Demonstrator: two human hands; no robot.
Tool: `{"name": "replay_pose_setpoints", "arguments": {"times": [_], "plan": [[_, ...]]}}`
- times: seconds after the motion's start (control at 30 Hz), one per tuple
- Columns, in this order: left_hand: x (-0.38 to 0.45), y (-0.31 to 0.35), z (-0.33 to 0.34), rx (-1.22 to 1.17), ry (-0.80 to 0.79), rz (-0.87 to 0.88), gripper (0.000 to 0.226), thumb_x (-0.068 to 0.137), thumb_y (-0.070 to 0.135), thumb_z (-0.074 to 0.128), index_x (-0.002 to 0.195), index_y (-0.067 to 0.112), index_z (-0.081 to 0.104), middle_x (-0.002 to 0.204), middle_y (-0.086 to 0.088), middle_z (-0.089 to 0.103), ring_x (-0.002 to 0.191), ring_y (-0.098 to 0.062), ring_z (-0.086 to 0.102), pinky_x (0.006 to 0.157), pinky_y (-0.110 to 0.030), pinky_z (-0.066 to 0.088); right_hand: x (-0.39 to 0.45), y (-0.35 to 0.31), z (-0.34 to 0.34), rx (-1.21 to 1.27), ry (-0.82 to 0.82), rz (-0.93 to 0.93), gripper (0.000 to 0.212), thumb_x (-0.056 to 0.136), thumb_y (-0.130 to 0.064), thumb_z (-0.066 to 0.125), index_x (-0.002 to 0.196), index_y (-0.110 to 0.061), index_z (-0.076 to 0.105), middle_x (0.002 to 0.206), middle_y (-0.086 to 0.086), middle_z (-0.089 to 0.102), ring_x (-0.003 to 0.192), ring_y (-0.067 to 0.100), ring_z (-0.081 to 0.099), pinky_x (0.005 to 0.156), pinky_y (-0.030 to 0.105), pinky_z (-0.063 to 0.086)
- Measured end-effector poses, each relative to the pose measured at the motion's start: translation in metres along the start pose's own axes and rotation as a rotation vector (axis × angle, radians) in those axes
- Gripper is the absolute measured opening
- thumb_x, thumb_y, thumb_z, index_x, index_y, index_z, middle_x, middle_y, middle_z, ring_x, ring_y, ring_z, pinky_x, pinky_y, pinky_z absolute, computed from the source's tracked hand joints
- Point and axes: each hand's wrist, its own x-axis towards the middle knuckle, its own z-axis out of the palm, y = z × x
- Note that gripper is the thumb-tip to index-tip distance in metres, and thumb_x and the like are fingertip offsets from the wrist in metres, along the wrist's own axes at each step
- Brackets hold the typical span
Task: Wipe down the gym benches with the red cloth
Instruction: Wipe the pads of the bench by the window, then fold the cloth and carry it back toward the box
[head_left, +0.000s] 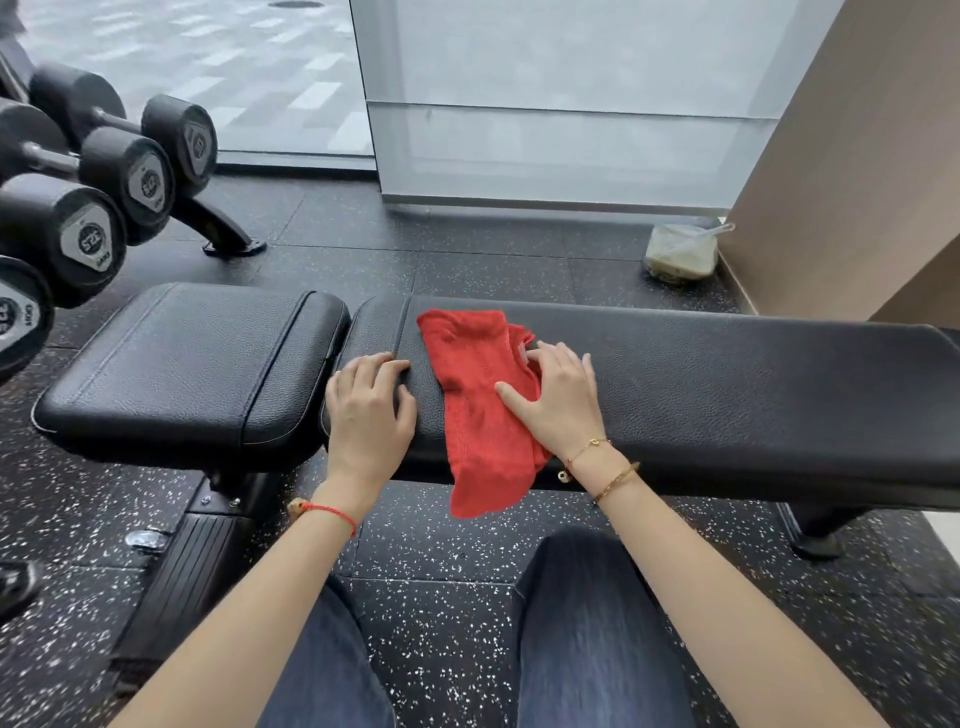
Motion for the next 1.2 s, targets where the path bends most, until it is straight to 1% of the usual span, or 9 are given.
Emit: {"name": "replay_pose_setpoints", "arguments": {"times": [0.13, 0.27, 0.33, 0.47, 0.57, 0.67, 0.87, 1.1, 1.2], "plan": [[0.0, -0.003, 0.003, 0.004, 0.02, 0.02, 0.03, 0.087, 0.011, 0.06, 0.116, 0.008, 0.066, 0.123, -0.009, 0.063, 0.12, -0.031, 0.053, 0.107, -0.048, 0.036, 0.002, -0.009, 0.004, 0.127, 0.089, -0.017, 0.035, 0.081, -0.037, 0.071, 0.105, -0.014, 0.059, 0.114, 0.0, 0.06, 0.117, 0.02, 0.048, 0.104, 0.032, 0.031], [0.001, -0.006, 0.007, 0.017, 0.033, 0.016, 0.03, 0.087, 0.012, 0.059, 0.116, 0.01, 0.065, 0.124, -0.007, 0.062, 0.121, -0.031, 0.053, 0.108, -0.048, 0.035, 0.001, -0.017, 0.008, 0.223, 0.126, -0.083, 0.026, 0.079, -0.02, 0.069, 0.094, -0.018, 0.047, 0.097, 0.001, 0.059, 0.097, 0.022, 0.053, 0.089, 0.037, 0.044], [0.001, -0.007, 0.007, 0.016, 0.015, 0.008, 0.031, 0.087, 0.013, 0.059, 0.117, 0.01, 0.065, 0.125, -0.007, 0.062, 0.123, -0.031, 0.052, 0.108, -0.049, 0.035, 0.001, -0.02, 0.009, 0.345, 0.132, -0.087, 0.028, 0.08, -0.013, 0.066, 0.095, -0.017, 0.043, 0.093, -0.004, 0.058, 0.092, 0.02, 0.059, 0.083, 0.034, 0.046], [0.001, 0.0, -0.01, 0.023, -0.127, -0.05, 0.036, 0.093, 0.017, 0.056, 0.128, 0.012, 0.06, 0.136, -0.005, 0.056, 0.132, -0.027, 0.046, 0.114, -0.05, 0.029, 0.0, -0.036, -0.003, 0.525, 0.125, -0.024, 0.029, 0.081, -0.006, 0.065, 0.096, -0.017, 0.043, 0.094, -0.015, 0.058, 0.09, 0.001, 0.06, 0.082, 0.013, 0.043], [0.005, 0.015, -0.039, 0.04, -0.207, -0.089, 0.036, 0.093, 0.017, 0.056, 0.129, 0.014, 0.06, 0.136, -0.003, 0.057, 0.131, -0.025, 0.048, 0.113, -0.048, 0.03, 0.0, -0.055, -0.027, 0.565, 0.016, 0.064, 0.029, 0.083, -0.005, 0.065, 0.096, -0.017, 0.042, 0.09, -0.011, 0.061, 0.089, 0.006, 0.063, 0.081, 0.017, 0.044], [0.008, 0.032, -0.085, -0.011, -0.224, -0.125, 0.032, 0.09, 0.012, 0.058, 0.121, 0.01, 0.064, 0.126, -0.006, 0.063, 0.12, -0.027, 0.056, 0.105, -0.046, 0.041, -0.006, -0.078, -0.062, 0.6, -0.05, 0.131, 0.028, 0.084, -0.004, 0.066, 0.096, -0.015, 0.043, 0.089, -0.004, 0.066, 0.084, 0.002, 0.064, 0.08, 0.014, 0.045], [0.024, 0.085, -0.22, -0.058, -0.255, -0.22, 0.022, 0.091, 0.011, 0.058, 0.111, 0.01, 0.067, 0.111, -0.006, 0.069, 0.101, -0.028, 0.063, 0.088, -0.041, 0.049, -0.024, -0.138, -0.18, 0.697, -0.158, 0.275, 0.026, 0.085, -0.005, 0.067, 0.099, -0.013, 0.048, 0.092, -0.006, 0.069, 0.081, -0.012, 0.062, 0.08, 0.007, 0.045], [0.049, 0.159, -0.409, -0.04, -0.258, -0.228, 0.022, 0.093, 0.016, 0.057, 0.113, 0.013, 0.066, 0.111, -0.003, 0.068, 0.103, -0.024, 0.062, 0.092, -0.04, 0.05, -0.039, -0.235, -0.358, 0.745, -0.197, 0.287, 0.027, 0.084, -0.007, 0.069, 0.102, -0.011, 0.05, 0.099, 0.001, 0.071, 0.09, 0.001, 0.066, 0.085, 0.016, 0.05], [0.051, 0.19, -0.478, -0.027, -0.224, -0.225, 0.022, 0.092, 0.015, 0.058, 0.112, 0.013, 0.067, 0.11, -0.003, 0.069, 0.102, -0.023, 0.062, 0.092, -0.037, 0.049, -0.05, -0.27, -0.419, 0.773, -0.2, 0.264, 0.028, 0.084, -0.008, 0.07, 0.105, -0.008, 0.051, 0.102, -0.001, 0.07, 0.093, 0.0, 0.066, 0.083, 0.011, 0.049]]}}
